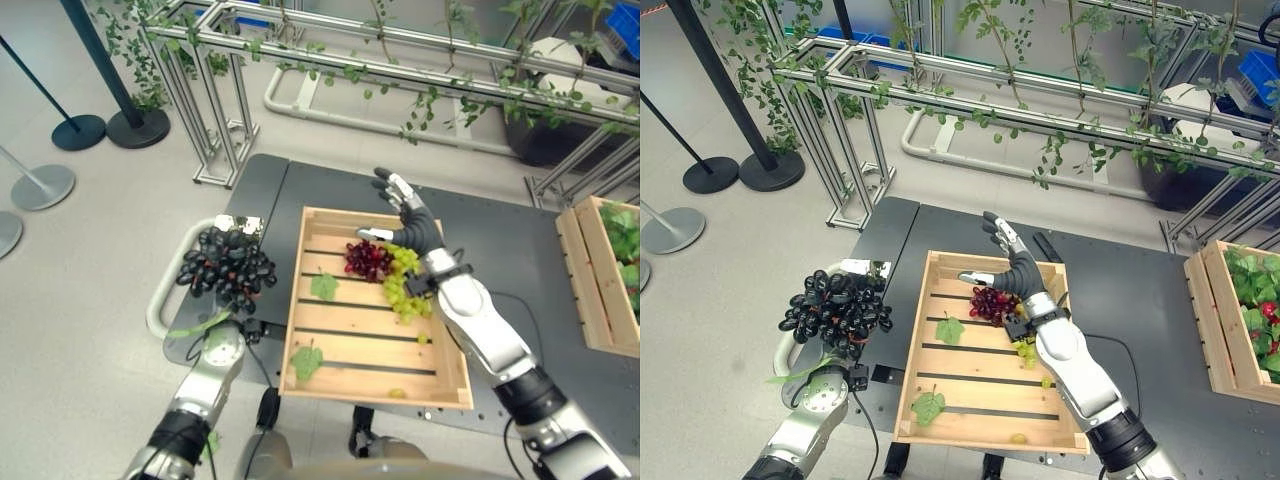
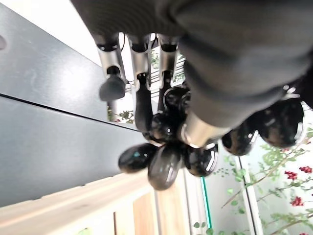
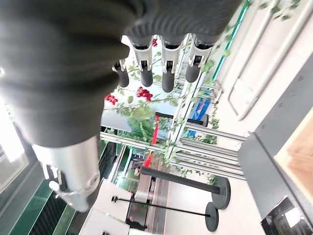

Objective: Pick up the fruits from the basket on one side to the basket on the other side

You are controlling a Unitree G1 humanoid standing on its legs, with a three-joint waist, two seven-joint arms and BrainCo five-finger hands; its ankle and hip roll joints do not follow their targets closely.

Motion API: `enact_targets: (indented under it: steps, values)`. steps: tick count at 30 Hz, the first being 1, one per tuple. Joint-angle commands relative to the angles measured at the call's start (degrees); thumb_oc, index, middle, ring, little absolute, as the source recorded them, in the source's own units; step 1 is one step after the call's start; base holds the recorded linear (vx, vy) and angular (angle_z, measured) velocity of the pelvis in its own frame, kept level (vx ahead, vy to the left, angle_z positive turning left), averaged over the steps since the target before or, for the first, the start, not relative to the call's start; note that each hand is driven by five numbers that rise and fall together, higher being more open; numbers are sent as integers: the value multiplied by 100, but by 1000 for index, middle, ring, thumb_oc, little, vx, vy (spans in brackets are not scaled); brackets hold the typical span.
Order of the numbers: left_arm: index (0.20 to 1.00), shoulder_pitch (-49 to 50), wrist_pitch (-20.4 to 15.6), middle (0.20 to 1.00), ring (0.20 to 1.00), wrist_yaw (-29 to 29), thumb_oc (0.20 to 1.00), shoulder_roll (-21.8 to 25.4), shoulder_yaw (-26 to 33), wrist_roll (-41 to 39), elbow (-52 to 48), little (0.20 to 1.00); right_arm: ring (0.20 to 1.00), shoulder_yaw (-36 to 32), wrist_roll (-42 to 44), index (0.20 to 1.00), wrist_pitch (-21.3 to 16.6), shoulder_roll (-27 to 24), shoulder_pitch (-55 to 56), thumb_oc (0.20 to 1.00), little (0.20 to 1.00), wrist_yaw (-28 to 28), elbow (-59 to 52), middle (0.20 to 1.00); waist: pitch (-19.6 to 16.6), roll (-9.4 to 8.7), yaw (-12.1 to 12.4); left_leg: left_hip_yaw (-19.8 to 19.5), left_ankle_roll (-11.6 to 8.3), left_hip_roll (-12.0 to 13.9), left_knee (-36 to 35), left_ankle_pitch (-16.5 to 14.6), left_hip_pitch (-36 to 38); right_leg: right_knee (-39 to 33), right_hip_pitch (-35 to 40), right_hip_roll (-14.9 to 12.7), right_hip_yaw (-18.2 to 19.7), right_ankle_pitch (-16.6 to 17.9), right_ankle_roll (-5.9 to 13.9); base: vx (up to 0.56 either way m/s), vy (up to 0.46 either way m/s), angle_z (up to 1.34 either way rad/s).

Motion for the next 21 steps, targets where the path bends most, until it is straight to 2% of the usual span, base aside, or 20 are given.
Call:
enact_targets:
  steps: [1,6,7,8,11,12,14,17,18,19,20,21]
  values:
    - [200,-98,-622,200,200,-130,200,104,257,-179,-273,200,1000,-340,93,1000,-482,25,93,1000,1000,-197,-585,1000,-297,-27,-108,-11,293,-182,-120,-92,-214,423,195,-416,-224,-581,504,0,0,0]
    - [200,314,-789,200,200,-379,200,75,496,-493,-551,200,1000,-731,40,1000,-472,83,575,1000,1000,-242,-256,1000,-290,83,-122,3,270,-188,-120,-33,-248,383,187,-365,-201,-574,480,-9,-8,-6]
    - [200,351,-836,200,200,-540,200,87,517,-634,-582,200,1000,-853,16,1000,-472,99,720,1000,1000,-243,-104,1000,-265,129,-200,-57,252,-171,-120,24,-317,420,176,-222,250,-702,432,-5,-31,1]
    - [200,349,-836,200,200,-542,200,88,516,-635,-584,200,1000,-856,16,1000,-472,99,719,1000,1000,-243,-105,1000,-273,129,-199,-58,254,-174,-120,54,-342,418,152,-225,251,-677,433,19,-36,21]
    - [200,525,-904,200,200,-766,200,69,542,-789,-641,200,1000,-1057,-51,1000,-450,130,964,1000,1000,-274,229,1000,-282,211,-359,-315,299,-145,-120,137,-415,631,61,189,1758,-973,355,40,-50,48]
    - [200,639,-940,200,200,-884,200,58,622,-812,-708,200,1000,-1077,-32,1000,-454,180,1010,1000,1000,-236,380,1000,-265,217,-335,-526,287,-123,-119,209,-437,639,147,399,2330,-1055,249,21,-86,72]
    - [200,730,-960,200,200,-939,200,46,693,-838,-752,200,1000,-1077,-15,1000,-444,194,1002,1000,1000,-190,441,1000,-253,217,-293,-575,263,-105,-112,220,-415,569,191,396,2302,-1028,221,0,-115,54]
    - [200,1015,-978,200,200,-1032,200,-78,862,-1064,-860,200,1000,-1044,75,1000,-466,215,1080,1000,1000,-22,479,1000,-242,312,-202,-688,186,-64,0,288,-369,452,430,401,2107,-1028,171,26,-158,17]
    - [200,1079,-995,200,200,-1095,200,-133,909,-1207,-924,200,1000,-1033,86,1000,-469,189,1053,1000,1000,18,498,1000,-165,344,-165,-713,135,-68,132,326,-420,404,514,411,2018,-1036,131,-37,-213,40]
    - [200,1190,-988,200,200,-1183,200,-222,974,-1343,-1019,200,1000,-1020,150,1000,-484,155,1056,1000,1000,88,538,1000,-25,406,-108,-754,-11,-9,247,523,-637,188,691,477,1828,-1032,45,-56,-168,54]
    - [200,1195,-983,200,200,-1183,200,-225,977,-1343,-1028,200,1000,-1018,153,1000,-490,152,1050,1000,1000,90,547,1000,-20,414,-133,-780,-18,-10,241,532,-637,175,704,480,1803,-1026,40,-168,-219,94]
    - [200,1276,-974,200,200,-1268,200,-301,1017,-1490,-1065,200,1000,-1029,190,1000,-503,119,1065,1000,1000,136,486,1000,137,426,-166,-332,-6,48,359,620,-892,109,757,484,1470,-1012,-36,-132,-94,95]
